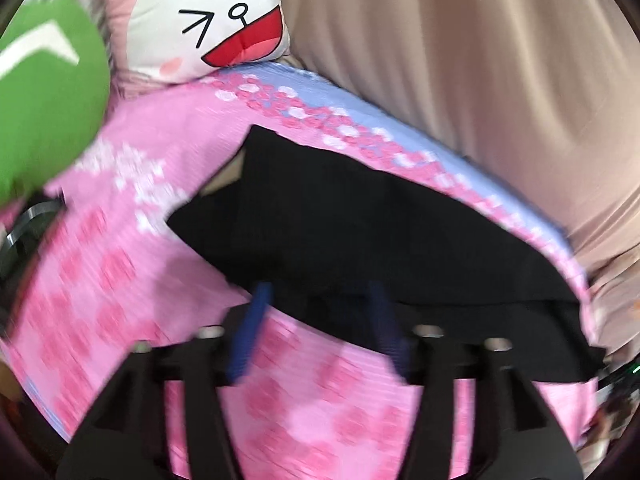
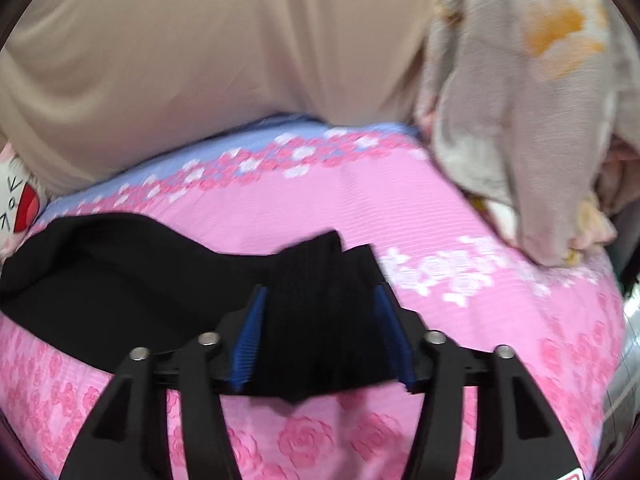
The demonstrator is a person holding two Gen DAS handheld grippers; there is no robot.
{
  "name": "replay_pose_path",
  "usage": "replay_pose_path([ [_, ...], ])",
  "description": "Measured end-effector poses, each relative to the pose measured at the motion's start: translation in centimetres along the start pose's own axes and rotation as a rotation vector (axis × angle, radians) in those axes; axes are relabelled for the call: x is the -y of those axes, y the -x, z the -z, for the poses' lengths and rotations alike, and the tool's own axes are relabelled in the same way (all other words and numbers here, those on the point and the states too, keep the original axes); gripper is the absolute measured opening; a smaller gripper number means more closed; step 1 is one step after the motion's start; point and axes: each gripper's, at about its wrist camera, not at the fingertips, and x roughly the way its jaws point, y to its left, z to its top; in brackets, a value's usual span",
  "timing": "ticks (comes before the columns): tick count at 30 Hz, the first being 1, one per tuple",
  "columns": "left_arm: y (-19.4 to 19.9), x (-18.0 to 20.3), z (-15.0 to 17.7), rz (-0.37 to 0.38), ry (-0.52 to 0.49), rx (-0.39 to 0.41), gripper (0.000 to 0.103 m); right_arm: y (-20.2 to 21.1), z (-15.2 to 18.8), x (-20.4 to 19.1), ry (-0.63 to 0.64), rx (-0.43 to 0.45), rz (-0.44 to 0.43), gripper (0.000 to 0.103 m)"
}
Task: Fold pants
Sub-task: 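Lift the waistband with both grippers and carry it over the legs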
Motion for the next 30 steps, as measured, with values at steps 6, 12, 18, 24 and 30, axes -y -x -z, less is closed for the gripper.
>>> replay_pose_path([
  [6,-2.5,0.4,0.2,0.169,0.206,-0.096,0.093,5.6,0.6,-1.6,-0.05,0.091,-0.067,0.068],
  [12,-7.5,-0.8,-1.1,0.182,0.347,-0.171,0.072,6.5,1.9,-5.5,-0.041,0.073,-0.187,0.07],
  [18,-3.7,-1.5,-3.8,0.187,0.294,-0.046,0.011,3.8,2.4,-7.0,-0.126,-0.01,-0.26,0.07],
  [24,-3.7,-3.7,-3.2,0.0,0.242,-0.056,0.01,0.1,2.5,-8.5,-0.22,-0.126,-0.32,0.07],
  [30,-5.1,-5.8,-2.1,0.006,0.286,-0.087,0.01,-1.3,0.6,-9.5,-0.339,-0.167,-0.472,0.07],
])
